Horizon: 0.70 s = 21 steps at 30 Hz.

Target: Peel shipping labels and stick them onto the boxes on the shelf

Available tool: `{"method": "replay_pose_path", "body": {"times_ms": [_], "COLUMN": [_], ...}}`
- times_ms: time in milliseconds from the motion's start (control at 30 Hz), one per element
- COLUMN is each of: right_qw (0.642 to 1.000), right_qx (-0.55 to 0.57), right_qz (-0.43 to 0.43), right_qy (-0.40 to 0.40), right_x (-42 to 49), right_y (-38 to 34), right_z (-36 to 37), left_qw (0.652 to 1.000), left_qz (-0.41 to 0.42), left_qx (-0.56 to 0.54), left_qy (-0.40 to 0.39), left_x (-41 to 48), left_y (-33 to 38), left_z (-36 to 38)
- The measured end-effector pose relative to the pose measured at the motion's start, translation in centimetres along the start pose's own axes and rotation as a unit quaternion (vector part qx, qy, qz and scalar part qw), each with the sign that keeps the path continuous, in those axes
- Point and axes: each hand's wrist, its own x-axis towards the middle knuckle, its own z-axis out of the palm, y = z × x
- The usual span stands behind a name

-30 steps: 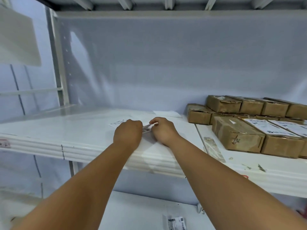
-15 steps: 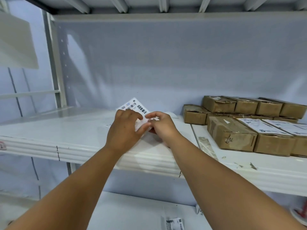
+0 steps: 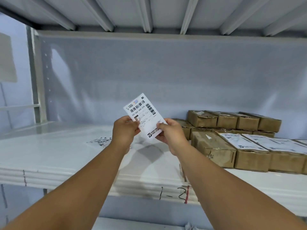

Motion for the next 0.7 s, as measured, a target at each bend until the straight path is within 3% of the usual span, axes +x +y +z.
{"method": "replay_pose_path", "body": {"times_ms": [100, 233, 467, 700], "right_qw": [1.0, 0.995, 0.99, 0.993], "right_qx": [0.015, 0.086, 0.116, 0.091], "right_qz": [0.004, 0.019, 0.04, 0.049], "right_qy": [0.023, 0.045, 0.067, 0.049], "right_x": [0.0, 0.4, 0.3, -0.2], "right_y": [0.6, 1.6, 1.5, 1.8], "right_z": [-1.4, -2.5, -3.0, -2.9], "left_qw": [0.998, 0.992, 0.998, 0.981], "left_qz": [-0.032, -0.046, 0.011, 0.066], "left_qx": [-0.042, -0.004, 0.051, 0.182], "left_qy": [-0.018, -0.115, -0.025, -0.031], "left_x": [0.6, 0.0, 0.3, 0.8], "left_y": [-1.1, -2.7, -3.4, -3.8], "left_z": [2.3, 3.7, 2.4, 2.1]}}
